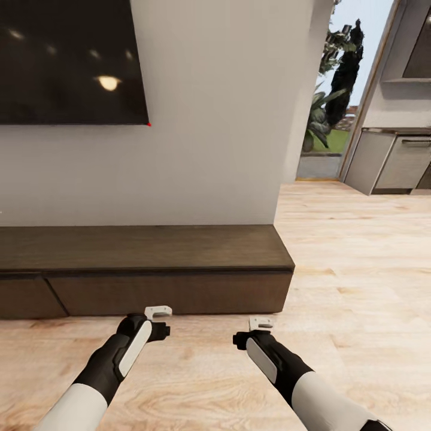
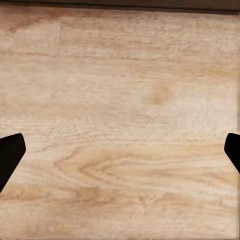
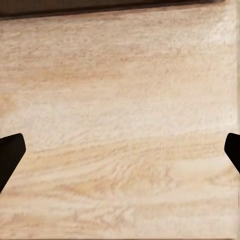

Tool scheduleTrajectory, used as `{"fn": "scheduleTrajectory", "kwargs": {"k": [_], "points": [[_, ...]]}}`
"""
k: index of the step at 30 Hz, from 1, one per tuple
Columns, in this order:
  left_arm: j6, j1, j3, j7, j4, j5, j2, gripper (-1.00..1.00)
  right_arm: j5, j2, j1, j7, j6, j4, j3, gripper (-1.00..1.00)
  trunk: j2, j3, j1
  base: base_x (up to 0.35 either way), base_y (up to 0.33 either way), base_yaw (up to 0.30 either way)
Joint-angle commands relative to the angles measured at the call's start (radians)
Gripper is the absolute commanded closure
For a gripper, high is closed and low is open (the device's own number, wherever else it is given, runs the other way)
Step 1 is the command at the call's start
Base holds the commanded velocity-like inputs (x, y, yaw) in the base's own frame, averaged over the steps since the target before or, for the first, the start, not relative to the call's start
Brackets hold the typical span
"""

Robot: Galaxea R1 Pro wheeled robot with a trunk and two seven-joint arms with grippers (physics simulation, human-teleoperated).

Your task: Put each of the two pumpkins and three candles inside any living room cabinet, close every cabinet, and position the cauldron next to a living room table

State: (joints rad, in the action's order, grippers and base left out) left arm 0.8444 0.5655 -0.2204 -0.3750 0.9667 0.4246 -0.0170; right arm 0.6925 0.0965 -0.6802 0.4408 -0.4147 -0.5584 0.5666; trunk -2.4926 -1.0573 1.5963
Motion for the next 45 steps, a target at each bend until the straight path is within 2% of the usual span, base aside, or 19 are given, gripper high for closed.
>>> {"fn": "scheduleTrajectory", "kwargs": {"k": [1,15,26,45], "points": [[0.003,0.001,-0.003,-0.011,0.0,0.011,0.0,-1.0,0.009,0.0,-0.001,0.01,-0.007,-0.001,0.005,-1.0,0.007,0.002,-0.004,0.0,0.0,0.0],[0.004,0.001,-0.005,-0.015,-0.006,0.004,0.002,-1.0,0.006,0.002,-0.001,0.014,-0.038,-0.001,0.005,-1.0,0.105,0.046,-0.058,0.0,0.0,0.0],[0.004,0.001,-0.005,-0.016,-0.014,0.005,0.002,-1.0,0.011,0.002,-0.001,0.015,-0.191,-0.001,0.001,-1.0,0.182,0.081,-0.1,-0.089,0.0,0.0],[0.004,0.001,-0.005,-0.019,-0.031,0.005,0.003,-1.0,0.009,0.004,-0.001,0.015,-0.197,-0.001,0.002,-1.0,0.315,0.14,-0.173,-0.002,0.0,0.0]]}}
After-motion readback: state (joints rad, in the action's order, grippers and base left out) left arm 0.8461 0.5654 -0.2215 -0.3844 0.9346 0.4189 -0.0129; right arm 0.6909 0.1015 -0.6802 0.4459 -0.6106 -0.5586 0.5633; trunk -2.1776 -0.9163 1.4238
